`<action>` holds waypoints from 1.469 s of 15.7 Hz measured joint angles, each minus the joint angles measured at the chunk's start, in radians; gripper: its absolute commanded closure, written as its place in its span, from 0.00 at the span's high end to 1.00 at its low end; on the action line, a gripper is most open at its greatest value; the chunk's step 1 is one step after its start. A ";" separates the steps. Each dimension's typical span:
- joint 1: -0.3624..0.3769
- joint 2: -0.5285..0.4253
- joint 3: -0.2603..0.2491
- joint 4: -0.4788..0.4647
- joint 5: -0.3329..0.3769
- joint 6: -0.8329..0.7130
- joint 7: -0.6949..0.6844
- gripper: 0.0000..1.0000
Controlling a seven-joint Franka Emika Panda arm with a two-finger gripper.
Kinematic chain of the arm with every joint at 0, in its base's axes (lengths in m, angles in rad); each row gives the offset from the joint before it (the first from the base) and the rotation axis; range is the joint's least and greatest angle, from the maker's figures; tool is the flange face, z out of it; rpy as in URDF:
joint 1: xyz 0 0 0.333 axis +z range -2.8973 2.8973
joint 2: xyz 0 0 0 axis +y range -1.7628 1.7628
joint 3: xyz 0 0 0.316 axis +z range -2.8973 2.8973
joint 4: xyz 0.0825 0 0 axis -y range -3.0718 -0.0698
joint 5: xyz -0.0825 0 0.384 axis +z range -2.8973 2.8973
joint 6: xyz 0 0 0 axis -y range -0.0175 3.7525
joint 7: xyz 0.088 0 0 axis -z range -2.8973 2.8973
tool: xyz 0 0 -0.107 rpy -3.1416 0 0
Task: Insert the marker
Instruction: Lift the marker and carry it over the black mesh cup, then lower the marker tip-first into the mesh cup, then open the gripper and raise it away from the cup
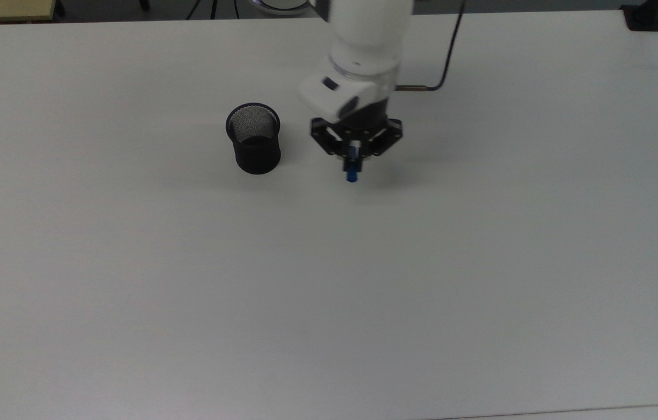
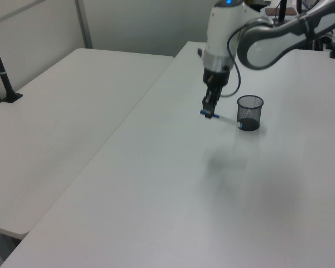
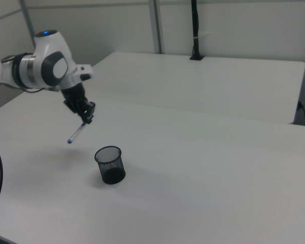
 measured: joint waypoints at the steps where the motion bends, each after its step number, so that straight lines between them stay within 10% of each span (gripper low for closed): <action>1: -0.027 -0.021 -0.001 -0.004 -0.006 0.000 -0.005 0.10; 19: -0.236 -0.200 -0.003 -0.355 -0.147 0.333 -0.013 0.22; 21: -0.236 -0.202 -0.003 -0.361 -0.148 0.333 -0.013 0.36; 23: -0.236 -0.210 -0.003 -0.364 -0.148 0.333 -0.013 0.86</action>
